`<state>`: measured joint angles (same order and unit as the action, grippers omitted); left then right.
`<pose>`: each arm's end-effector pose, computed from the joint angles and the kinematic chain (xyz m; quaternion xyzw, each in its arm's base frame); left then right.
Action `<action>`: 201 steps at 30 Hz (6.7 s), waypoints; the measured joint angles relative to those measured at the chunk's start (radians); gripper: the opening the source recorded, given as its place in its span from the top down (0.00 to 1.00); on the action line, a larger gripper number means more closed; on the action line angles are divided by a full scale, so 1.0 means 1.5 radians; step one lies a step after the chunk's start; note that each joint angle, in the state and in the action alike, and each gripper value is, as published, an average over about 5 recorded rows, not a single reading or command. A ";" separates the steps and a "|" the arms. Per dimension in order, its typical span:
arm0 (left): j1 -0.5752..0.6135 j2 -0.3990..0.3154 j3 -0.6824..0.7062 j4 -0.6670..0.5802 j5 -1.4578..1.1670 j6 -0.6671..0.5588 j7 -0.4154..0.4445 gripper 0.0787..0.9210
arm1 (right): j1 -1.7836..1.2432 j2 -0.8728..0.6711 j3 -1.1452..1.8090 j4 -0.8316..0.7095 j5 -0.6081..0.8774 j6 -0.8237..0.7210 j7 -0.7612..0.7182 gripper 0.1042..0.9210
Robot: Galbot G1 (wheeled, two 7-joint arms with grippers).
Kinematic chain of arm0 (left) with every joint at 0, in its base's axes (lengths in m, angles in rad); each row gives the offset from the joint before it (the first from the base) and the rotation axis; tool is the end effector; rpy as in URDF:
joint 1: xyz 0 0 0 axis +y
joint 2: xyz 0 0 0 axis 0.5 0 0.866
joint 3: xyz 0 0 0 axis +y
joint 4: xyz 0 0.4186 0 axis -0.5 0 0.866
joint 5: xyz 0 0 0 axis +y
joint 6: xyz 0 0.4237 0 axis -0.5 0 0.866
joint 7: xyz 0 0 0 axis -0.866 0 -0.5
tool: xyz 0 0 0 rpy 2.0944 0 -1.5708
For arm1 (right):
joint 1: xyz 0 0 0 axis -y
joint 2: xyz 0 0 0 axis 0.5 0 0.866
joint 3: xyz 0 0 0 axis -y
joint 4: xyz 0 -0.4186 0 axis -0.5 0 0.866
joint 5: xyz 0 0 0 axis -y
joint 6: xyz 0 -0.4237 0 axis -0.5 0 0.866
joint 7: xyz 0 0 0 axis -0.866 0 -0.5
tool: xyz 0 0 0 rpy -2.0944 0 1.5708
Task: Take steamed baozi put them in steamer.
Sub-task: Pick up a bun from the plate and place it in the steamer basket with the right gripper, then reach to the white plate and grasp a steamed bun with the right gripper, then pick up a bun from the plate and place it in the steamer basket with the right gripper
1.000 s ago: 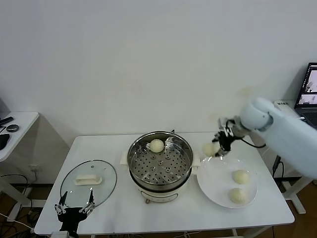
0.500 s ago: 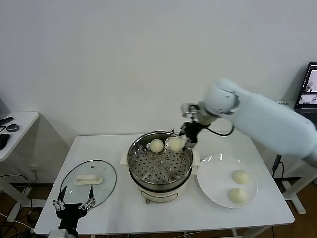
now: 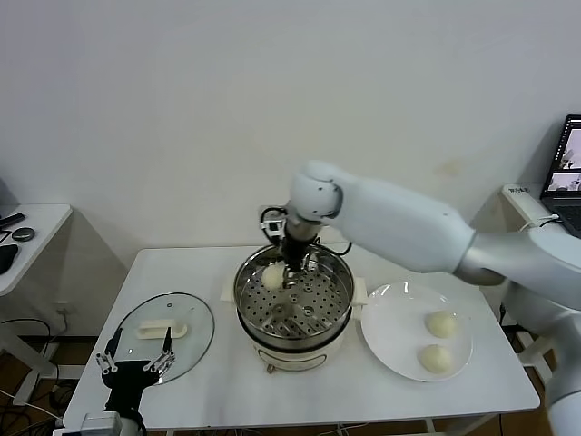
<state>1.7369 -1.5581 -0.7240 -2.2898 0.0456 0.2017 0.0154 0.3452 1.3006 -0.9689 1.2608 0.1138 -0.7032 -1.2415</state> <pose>0.1528 0.0652 -0.3058 0.0738 -0.9899 -0.0838 0.0871 0.6309 0.2414 -0.0817 0.5836 -0.5094 0.5237 0.3544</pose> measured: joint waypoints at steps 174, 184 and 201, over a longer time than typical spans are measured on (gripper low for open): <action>0.067 -0.034 0.107 -0.030 0.071 0.041 -0.024 0.12 | -0.030 -0.183 0.166 0.082 -0.126 0.677 -0.077 0.44; 0.060 -0.034 0.095 -0.016 0.068 0.029 -0.028 0.12 | -0.033 -0.137 0.103 0.107 -0.203 0.802 -0.058 0.44; 0.059 -0.034 0.114 -0.027 0.065 0.022 -0.034 0.12 | -0.036 -0.102 -0.003 0.134 -0.235 0.861 -0.052 0.44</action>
<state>1.8260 -1.6091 -0.5535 -2.3301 0.1437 0.2342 -0.0351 0.2905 1.1483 -0.9736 1.4618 -0.2382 0.5876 -1.3198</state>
